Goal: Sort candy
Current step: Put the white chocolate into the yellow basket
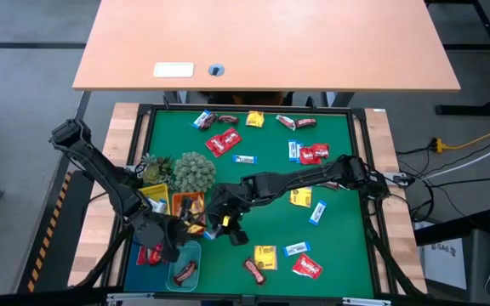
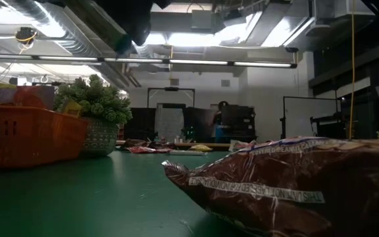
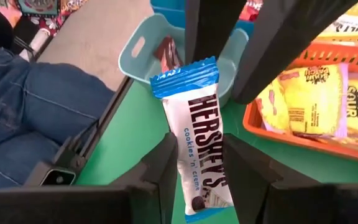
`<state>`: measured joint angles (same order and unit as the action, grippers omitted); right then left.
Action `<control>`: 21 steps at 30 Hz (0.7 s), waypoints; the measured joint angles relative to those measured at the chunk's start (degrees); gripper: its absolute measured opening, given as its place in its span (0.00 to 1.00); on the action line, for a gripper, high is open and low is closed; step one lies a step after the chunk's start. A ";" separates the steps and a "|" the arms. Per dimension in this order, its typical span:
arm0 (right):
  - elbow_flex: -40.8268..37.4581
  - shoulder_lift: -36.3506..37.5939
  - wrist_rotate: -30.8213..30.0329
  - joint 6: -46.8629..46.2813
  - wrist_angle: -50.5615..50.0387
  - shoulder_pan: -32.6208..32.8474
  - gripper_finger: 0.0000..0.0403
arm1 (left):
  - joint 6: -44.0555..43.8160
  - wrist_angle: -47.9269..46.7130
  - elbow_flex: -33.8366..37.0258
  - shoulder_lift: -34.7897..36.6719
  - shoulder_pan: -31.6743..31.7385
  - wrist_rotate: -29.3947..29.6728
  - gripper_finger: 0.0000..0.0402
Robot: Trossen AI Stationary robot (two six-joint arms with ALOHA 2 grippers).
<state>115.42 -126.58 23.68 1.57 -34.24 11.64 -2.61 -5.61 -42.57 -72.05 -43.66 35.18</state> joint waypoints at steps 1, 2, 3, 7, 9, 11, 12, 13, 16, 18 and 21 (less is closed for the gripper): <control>0.00 0.00 0.00 -0.02 0.56 0.00 0.30 | 0.20 0.06 0.01 0.00 0.00 -0.02 0.33; 0.00 0.00 0.00 -0.04 1.21 0.02 0.30 | 0.23 0.18 0.01 0.00 0.00 -0.09 0.33; 0.00 0.00 0.00 -0.04 1.90 0.01 0.30 | 0.25 0.24 0.01 0.00 0.00 -0.15 0.33; 0.01 0.00 0.00 -0.07 4.40 0.00 0.30 | 0.28 0.26 0.00 0.01 0.00 -0.11 0.33; 0.01 0.00 0.01 -0.07 4.92 0.00 0.30 | 0.30 0.33 0.00 0.02 -0.02 -0.13 0.33; 0.00 0.00 0.00 -0.07 5.09 0.02 0.30 | 0.32 0.31 0.00 0.03 -0.02 -0.14 0.32; 0.02 0.00 0.02 -0.07 5.12 0.02 0.30 | 0.32 0.33 0.01 0.04 -0.02 -0.10 0.32; 0.02 0.00 0.04 -0.07 5.12 0.00 0.30 | 0.34 0.33 0.00 0.04 -0.02 -0.08 0.31; 0.01 0.00 0.04 -0.07 5.13 0.02 0.30 | 0.34 0.38 0.00 0.04 0.00 -0.07 0.28; 0.01 0.00 0.04 -0.05 5.18 0.02 0.30 | 0.34 0.39 0.00 0.04 0.00 -0.02 0.24; 0.02 0.00 0.04 -0.05 5.25 0.02 0.30 | 0.34 0.39 0.00 0.04 0.00 0.01 0.18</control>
<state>115.44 -126.58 23.73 1.52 -28.99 11.66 -2.26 -5.21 -42.57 -72.01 -43.66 35.18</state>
